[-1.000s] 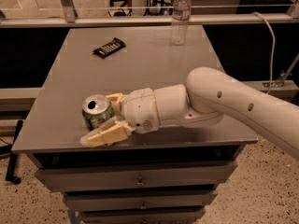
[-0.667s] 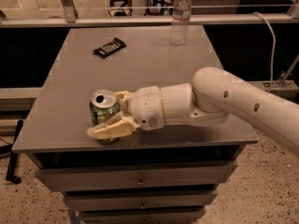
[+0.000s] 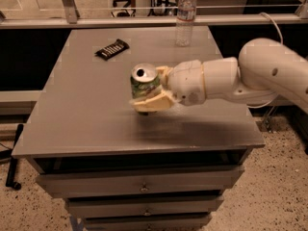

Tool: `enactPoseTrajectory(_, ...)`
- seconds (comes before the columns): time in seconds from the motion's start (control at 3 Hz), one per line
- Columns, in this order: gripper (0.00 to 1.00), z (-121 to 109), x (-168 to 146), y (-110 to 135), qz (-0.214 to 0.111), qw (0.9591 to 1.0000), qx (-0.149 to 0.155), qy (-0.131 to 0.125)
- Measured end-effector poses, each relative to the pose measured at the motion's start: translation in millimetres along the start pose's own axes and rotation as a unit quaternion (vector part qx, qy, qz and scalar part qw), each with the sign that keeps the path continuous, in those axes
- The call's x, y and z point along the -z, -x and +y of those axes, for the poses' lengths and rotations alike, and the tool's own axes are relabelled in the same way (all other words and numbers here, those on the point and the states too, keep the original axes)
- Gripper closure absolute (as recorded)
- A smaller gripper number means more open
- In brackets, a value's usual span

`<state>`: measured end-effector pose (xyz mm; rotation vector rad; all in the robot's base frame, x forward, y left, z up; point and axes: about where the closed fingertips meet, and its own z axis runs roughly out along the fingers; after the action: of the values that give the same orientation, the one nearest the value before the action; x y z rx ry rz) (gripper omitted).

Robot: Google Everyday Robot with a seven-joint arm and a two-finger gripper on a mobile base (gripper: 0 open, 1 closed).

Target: Move green can near rxbar chocolate

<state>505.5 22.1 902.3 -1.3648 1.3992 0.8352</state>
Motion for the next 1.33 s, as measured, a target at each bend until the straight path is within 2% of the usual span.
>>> enactPoseTrajectory(0.33, 1.0, -18.6, 19.3, 5.7, 0.007, 0.9996, 0.014, -0.022)
enactPoseTrajectory(0.67, 1.0, -18.6, 19.3, 5.7, 0.007, 0.9996, 0.014, -0.022)
enactPoseTrajectory(1.0, 1.0, -31.2, 13.9, 9.3, 0.0, 0.9994, 0.024, -0.024)
enactPoseTrajectory(1.33, 1.0, -61.9, 5.3, 15.1, -0.005, 0.9982, 0.05, -0.032)
